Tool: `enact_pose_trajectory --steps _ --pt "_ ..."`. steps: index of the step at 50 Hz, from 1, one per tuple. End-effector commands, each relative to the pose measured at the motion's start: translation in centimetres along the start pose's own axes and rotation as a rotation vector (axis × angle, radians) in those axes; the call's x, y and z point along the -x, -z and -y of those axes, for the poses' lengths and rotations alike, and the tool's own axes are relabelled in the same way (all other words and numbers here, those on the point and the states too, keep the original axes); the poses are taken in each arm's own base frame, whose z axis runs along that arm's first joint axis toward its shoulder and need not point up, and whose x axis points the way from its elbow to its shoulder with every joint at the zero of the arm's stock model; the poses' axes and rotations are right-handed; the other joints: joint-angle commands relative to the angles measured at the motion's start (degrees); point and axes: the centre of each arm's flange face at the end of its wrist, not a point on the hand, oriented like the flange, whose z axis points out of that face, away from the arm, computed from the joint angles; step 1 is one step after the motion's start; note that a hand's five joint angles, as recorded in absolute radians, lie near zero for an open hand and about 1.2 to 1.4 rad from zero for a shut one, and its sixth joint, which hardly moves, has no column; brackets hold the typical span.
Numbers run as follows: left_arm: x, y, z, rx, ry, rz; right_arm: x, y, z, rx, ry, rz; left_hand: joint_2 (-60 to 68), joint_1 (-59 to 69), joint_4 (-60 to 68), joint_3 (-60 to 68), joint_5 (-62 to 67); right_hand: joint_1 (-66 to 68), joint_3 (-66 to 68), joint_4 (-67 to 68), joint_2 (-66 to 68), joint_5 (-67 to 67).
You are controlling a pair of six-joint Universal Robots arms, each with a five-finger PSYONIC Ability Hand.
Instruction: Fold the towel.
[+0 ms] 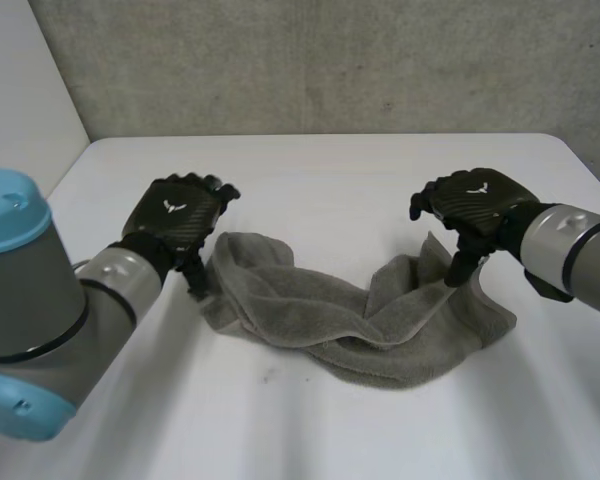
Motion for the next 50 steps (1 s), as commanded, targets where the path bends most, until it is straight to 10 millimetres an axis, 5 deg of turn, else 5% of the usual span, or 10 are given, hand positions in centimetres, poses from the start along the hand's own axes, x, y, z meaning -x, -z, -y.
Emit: enact_pose_trajectory --steps 1,16,19,21,24,27,32,34,37,50 --pt "1.0 0.5 -2.6 0.084 0.013 0.026 -1.4 -1.2 -2.4 0.061 -0.023 0.026 2.92 2.65 2.94 2.87 2.85 3.53 1.00 1.50 0.44 1.59" --pt "3.7 -2.6 -6.8 0.186 0.066 0.026 -0.2 -5.0 -8.3 0.094 0.239 0.091 3.42 3.16 3.44 3.38 3.36 5.88 3.36 3.85 2.80 3.94" --pt "3.8 -3.0 -7.2 0.186 0.082 -0.007 -0.2 -6.1 -9.3 0.064 0.256 0.069 3.59 3.32 3.61 3.54 3.52 17.83 15.30 15.79 14.74 15.88" --pt "3.9 -3.3 -7.4 0.182 0.094 -0.025 -0.6 -7.0 -9.3 0.011 0.287 0.027 3.59 3.32 3.61 3.54 3.52 51.28 48.76 49.25 48.20 49.34" --pt "4.0 -3.5 -7.5 0.182 0.097 -0.028 -0.8 -7.3 -9.0 -0.016 0.298 0.005 3.59 3.32 3.61 3.54 3.52 58.98 56.45 56.95 55.89 57.03" --pt "4.0 -3.8 -7.6 0.181 0.099 -0.031 -1.5 -7.0 -7.5 -0.059 0.279 -0.034 3.59 3.32 3.61 3.54 3.52 58.98 56.45 56.95 55.89 57.04" --pt "3.6 -4.3 -7.8 0.182 0.111 -0.046 -3.6 -3.3 -0.2 -0.232 0.163 -0.142 3.59 3.32 3.61 3.54 3.52 58.98 56.45 56.95 55.89 57.04" --pt "3.4 -4.6 -7.6 0.171 0.135 -0.050 -4.5 -0.1 4.2 -0.340 0.095 -0.173 3.59 3.32 3.61 3.54 3.52 58.98 56.45 56.95 55.89 57.04" --pt "3.2 -5.1 -7.1 0.146 0.154 -0.053 -4.5 2.2 6.6 -0.387 0.071 -0.178 3.59 3.32 3.61 3.54 3.52 58.98 56.45 56.95 55.89 57.04" --pt "0.7 -6.8 -7.4 0.111 0.151 -0.113 -3.9 6.2 9.3 -0.363 0.111 -0.194 3.59 3.32 3.61 3.54 3.52 58.98 56.45 56.95 55.89 57.04"
